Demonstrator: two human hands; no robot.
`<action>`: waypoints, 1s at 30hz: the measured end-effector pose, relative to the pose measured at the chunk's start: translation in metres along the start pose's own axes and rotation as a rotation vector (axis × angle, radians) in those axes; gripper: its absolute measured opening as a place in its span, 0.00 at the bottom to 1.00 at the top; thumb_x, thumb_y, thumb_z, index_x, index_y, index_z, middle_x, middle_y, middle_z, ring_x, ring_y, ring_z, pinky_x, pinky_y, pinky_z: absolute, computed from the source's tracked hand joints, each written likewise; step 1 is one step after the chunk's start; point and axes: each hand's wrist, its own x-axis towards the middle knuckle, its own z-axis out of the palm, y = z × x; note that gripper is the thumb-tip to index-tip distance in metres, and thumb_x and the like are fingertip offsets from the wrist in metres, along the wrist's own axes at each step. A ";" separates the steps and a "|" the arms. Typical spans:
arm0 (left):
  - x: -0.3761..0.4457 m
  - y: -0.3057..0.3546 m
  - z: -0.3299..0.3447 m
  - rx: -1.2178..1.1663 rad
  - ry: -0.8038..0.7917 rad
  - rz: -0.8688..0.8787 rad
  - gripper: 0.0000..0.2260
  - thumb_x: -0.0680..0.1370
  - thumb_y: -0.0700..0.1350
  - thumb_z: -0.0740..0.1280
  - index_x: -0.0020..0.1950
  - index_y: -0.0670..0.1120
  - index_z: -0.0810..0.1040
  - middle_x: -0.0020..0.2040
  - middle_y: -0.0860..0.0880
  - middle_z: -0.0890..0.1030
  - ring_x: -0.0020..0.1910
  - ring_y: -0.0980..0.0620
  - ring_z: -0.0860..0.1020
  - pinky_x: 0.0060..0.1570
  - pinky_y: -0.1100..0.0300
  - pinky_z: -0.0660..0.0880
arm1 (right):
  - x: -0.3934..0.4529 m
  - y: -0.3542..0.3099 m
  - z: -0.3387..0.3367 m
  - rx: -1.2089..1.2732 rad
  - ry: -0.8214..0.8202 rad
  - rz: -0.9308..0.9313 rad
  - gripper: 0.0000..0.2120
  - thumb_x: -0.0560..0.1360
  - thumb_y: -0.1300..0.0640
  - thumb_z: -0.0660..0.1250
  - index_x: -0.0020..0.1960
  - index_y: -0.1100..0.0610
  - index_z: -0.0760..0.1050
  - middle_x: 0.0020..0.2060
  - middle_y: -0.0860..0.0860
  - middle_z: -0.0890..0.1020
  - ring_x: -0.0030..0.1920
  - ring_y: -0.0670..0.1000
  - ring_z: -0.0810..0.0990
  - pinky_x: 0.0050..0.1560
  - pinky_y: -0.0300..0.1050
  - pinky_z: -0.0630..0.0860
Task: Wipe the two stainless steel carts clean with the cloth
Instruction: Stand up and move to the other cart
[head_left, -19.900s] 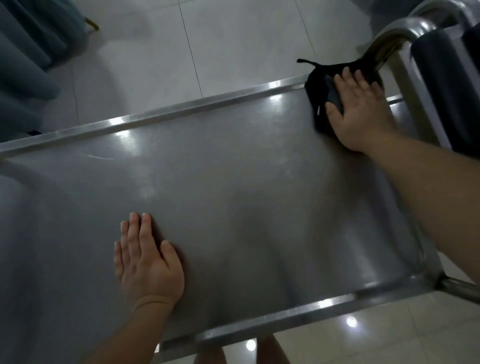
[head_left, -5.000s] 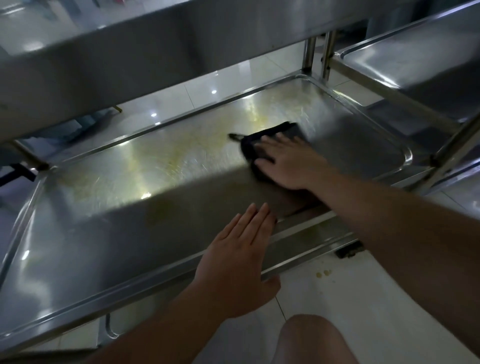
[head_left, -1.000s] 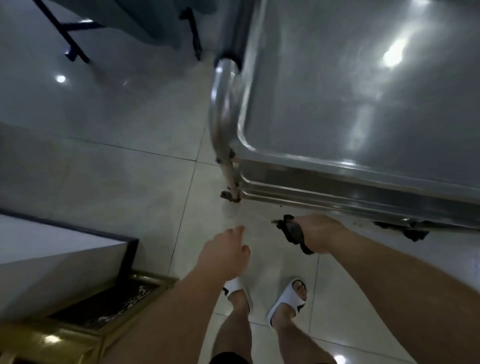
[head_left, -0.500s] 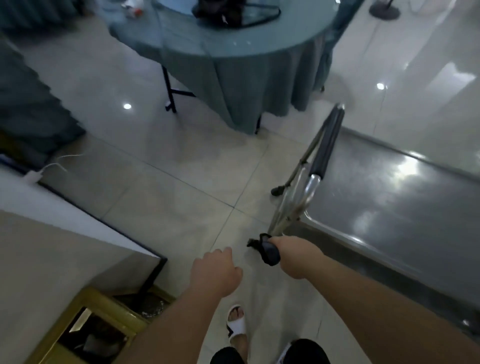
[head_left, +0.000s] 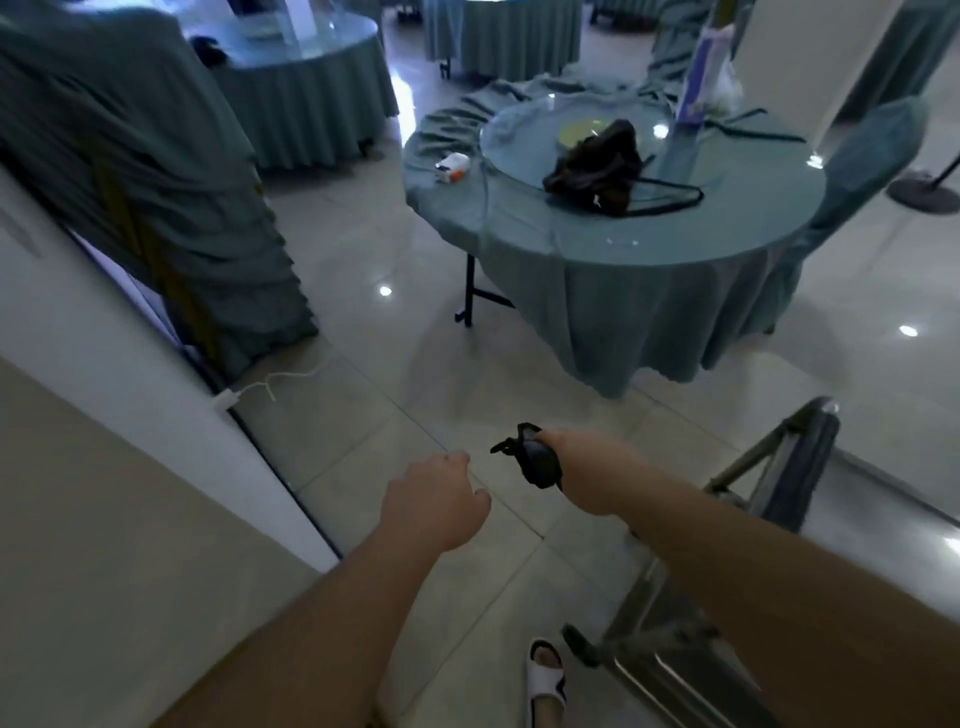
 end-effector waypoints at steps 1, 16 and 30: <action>0.010 0.003 -0.011 0.015 0.020 -0.006 0.26 0.83 0.60 0.58 0.79 0.52 0.66 0.75 0.48 0.73 0.71 0.44 0.73 0.65 0.48 0.71 | 0.008 0.000 -0.015 -0.022 -0.007 -0.006 0.17 0.84 0.57 0.61 0.72 0.57 0.69 0.59 0.62 0.79 0.62 0.62 0.79 0.61 0.55 0.76; 0.198 0.057 -0.122 0.124 0.073 0.075 0.24 0.83 0.58 0.58 0.77 0.50 0.67 0.73 0.48 0.71 0.71 0.45 0.69 0.65 0.46 0.72 | 0.135 0.072 -0.175 -0.136 0.089 0.009 0.25 0.79 0.60 0.65 0.74 0.50 0.66 0.61 0.52 0.78 0.59 0.57 0.79 0.61 0.54 0.78; 0.455 0.119 -0.211 0.197 0.081 0.523 0.22 0.82 0.58 0.60 0.74 0.50 0.71 0.70 0.49 0.73 0.69 0.45 0.72 0.64 0.47 0.73 | 0.248 0.164 -0.249 0.016 0.163 0.411 0.18 0.79 0.59 0.65 0.68 0.51 0.70 0.57 0.51 0.79 0.57 0.55 0.79 0.50 0.46 0.73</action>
